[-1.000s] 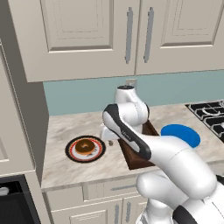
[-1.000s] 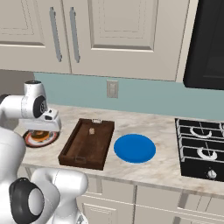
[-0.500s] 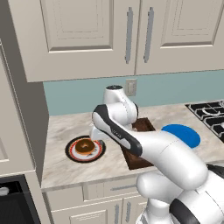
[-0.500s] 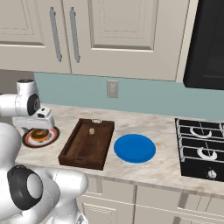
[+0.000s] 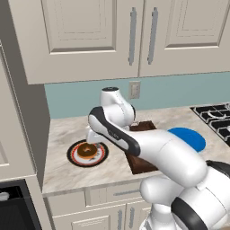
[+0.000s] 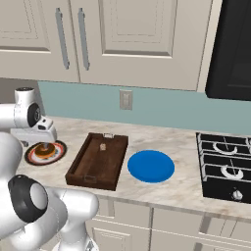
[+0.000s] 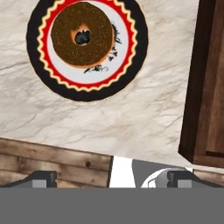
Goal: Move the dessert items from the plates to the tray.
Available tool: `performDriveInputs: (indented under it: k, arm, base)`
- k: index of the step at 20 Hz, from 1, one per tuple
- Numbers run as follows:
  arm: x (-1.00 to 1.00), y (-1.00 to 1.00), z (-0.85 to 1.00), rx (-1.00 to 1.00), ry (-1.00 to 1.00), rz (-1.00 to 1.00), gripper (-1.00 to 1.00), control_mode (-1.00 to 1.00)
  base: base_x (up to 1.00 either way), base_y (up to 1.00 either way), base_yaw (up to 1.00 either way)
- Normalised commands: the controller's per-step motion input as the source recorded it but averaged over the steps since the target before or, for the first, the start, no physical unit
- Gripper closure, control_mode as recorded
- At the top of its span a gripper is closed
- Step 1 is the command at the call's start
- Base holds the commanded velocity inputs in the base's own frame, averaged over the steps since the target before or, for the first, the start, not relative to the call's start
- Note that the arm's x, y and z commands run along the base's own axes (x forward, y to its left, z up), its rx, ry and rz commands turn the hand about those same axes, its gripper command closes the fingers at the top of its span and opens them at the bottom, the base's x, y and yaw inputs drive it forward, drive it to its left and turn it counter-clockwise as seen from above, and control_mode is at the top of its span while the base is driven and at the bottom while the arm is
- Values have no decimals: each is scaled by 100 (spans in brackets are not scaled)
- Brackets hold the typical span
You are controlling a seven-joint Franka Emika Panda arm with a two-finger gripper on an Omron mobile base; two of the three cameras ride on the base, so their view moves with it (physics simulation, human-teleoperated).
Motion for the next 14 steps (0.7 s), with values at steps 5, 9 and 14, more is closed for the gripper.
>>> performDriveInputs:
  k: [5,9,14]
  arm:
    - [11,3,-2,0,0,0,-100,-100]
    - [20,0,-5,0,0,0,-100,-100]
    - [14,0,-14,0,-2,0,-100,-100]
  base:
    - [0,0,0]
    - [0,0,0]
    - [0,0,0]
